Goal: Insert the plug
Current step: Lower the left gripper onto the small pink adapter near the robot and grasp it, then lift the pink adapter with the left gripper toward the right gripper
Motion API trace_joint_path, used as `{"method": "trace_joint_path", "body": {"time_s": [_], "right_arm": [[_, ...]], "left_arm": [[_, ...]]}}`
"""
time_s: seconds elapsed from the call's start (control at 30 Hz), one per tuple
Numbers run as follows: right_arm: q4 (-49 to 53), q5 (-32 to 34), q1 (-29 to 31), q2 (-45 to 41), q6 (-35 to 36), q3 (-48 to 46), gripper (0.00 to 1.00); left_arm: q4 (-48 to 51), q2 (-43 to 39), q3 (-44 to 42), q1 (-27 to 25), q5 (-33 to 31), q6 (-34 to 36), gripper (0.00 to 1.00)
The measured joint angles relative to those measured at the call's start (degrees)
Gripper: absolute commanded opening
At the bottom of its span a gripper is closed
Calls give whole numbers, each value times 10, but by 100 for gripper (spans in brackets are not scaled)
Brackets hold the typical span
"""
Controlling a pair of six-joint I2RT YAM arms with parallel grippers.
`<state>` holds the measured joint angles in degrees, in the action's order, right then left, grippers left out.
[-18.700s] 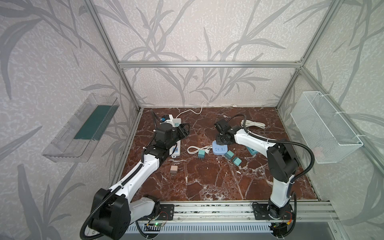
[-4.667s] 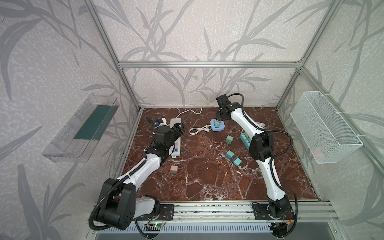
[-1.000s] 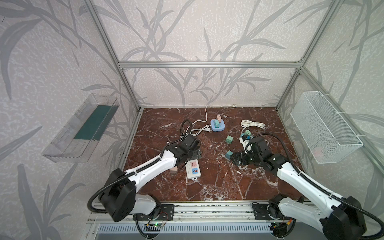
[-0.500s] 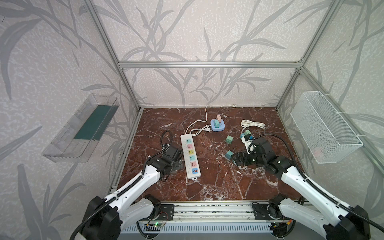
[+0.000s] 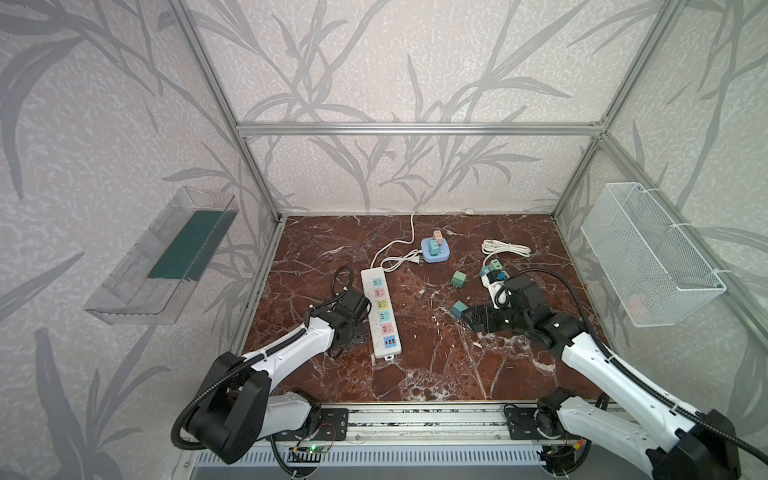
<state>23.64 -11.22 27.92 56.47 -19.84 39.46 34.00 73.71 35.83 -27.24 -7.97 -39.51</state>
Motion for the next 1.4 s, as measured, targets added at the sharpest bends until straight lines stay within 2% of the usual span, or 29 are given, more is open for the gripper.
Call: {"method": "trace_joint_path", "body": {"time_s": [0.33,0.63,0.8,1.03,1.13,1.23,1.33,1.4], "right_arm": [[-7,-5,0,6,-3,0,89],[-16,-14,3,38,-5,1,88],[-16,-15,10,53,-5,5,87],[-16,-15,15,56,-5,23,87],[-15,-15,16,56,-5,25,86],[-15,-17,17,56,-5,29,84],[-13,-19,28,60,-7,41,83],[-10,-21,39,70,-7,57,82]], "left_arm": [[-4,16,0,-2,31,14,51],[-14,23,-7,-5,36,11,53],[-19,43,4,-5,38,11,40],[-19,45,12,-5,46,25,32],[-21,7,12,-8,62,35,30],[-46,-78,12,-12,78,53,27],[-120,-170,2,-20,85,72,25],[-206,-217,-31,-29,87,89,23]]}}
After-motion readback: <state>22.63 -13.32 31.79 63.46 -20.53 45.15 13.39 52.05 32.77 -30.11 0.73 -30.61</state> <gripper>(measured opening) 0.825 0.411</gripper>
